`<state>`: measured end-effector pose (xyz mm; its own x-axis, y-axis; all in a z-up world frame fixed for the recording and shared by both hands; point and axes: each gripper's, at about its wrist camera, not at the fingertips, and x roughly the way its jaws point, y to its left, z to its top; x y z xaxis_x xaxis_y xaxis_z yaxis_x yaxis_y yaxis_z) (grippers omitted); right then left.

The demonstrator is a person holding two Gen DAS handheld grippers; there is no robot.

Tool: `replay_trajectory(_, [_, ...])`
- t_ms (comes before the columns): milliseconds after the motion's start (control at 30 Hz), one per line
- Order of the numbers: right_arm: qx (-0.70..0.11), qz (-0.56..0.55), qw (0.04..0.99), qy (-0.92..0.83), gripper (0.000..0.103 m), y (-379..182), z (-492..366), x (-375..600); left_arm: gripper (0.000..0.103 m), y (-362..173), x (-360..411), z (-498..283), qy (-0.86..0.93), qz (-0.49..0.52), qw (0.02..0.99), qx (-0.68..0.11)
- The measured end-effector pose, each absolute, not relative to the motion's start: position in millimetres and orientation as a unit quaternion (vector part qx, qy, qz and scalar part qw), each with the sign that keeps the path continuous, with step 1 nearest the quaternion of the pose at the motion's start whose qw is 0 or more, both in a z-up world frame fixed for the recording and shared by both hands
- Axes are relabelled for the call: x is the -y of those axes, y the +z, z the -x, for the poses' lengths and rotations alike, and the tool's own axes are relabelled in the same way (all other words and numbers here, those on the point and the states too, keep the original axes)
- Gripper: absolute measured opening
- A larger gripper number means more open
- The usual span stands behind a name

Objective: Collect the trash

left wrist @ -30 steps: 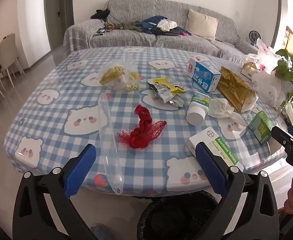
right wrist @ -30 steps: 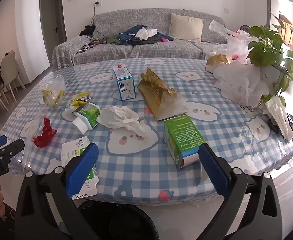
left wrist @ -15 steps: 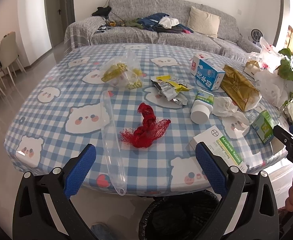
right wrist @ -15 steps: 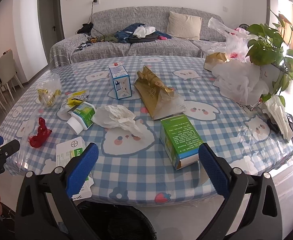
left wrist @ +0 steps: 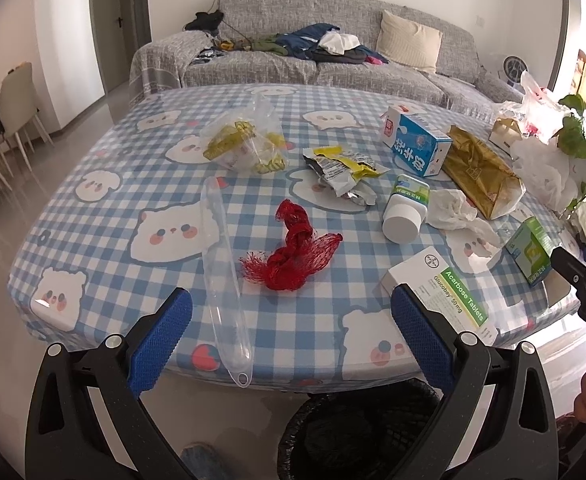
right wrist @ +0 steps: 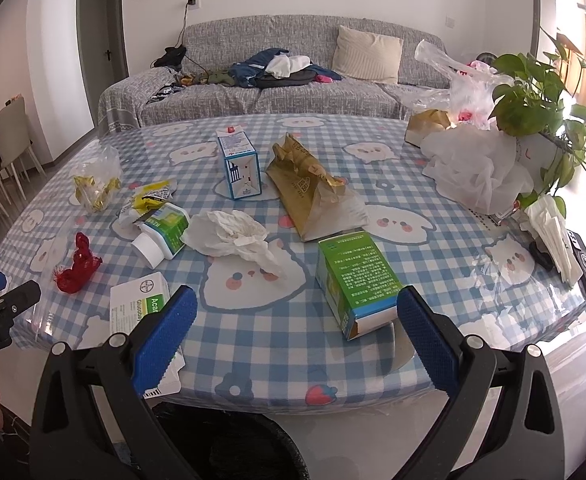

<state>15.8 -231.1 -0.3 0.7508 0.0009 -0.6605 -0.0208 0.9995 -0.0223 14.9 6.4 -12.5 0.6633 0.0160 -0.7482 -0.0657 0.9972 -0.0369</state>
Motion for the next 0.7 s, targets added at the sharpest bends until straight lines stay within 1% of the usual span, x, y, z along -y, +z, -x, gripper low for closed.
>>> replay_trajectory(700, [-0.35,0.013,0.937,0.007,0.096,3.7,-15.7,230.8,0.097,-6.4,-5.0,-14.4,0.021,0.036,0.914,-0.403])
